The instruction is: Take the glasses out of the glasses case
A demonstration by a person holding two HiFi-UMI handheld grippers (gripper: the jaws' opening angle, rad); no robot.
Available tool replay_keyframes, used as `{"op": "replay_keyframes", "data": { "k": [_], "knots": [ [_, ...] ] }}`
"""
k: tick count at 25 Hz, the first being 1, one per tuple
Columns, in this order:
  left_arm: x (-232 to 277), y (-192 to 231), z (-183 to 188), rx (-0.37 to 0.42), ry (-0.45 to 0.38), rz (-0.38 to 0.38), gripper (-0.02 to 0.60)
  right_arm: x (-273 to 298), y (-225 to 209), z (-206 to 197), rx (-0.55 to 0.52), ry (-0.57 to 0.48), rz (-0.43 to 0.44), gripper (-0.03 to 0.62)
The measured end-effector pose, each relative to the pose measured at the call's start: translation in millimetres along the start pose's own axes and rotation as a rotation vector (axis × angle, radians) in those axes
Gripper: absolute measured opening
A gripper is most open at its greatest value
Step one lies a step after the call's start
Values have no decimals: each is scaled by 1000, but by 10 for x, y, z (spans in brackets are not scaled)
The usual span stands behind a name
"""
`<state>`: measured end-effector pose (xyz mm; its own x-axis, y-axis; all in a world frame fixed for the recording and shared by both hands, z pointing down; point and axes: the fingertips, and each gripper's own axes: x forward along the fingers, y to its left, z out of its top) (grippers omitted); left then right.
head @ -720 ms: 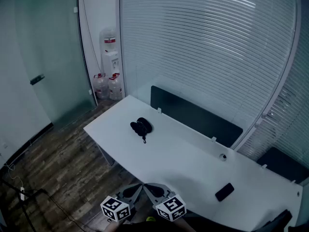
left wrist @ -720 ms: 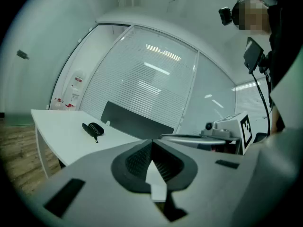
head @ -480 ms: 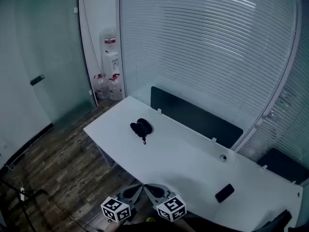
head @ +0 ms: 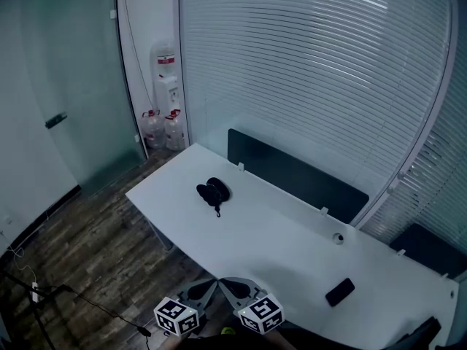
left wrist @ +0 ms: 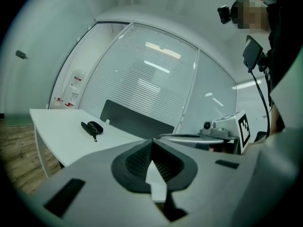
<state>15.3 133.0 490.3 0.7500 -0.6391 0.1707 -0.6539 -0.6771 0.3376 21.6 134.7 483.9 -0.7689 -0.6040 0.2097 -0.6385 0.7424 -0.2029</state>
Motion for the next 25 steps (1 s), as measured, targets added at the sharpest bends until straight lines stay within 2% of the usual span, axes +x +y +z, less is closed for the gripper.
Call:
{"op": "replay_keyframes", "data": {
  "k": [25],
  "knots": [
    [94, -130, -180, -33, 12, 92, 0, -111, -125, -176, 10, 58, 52, 15]
  ]
}}
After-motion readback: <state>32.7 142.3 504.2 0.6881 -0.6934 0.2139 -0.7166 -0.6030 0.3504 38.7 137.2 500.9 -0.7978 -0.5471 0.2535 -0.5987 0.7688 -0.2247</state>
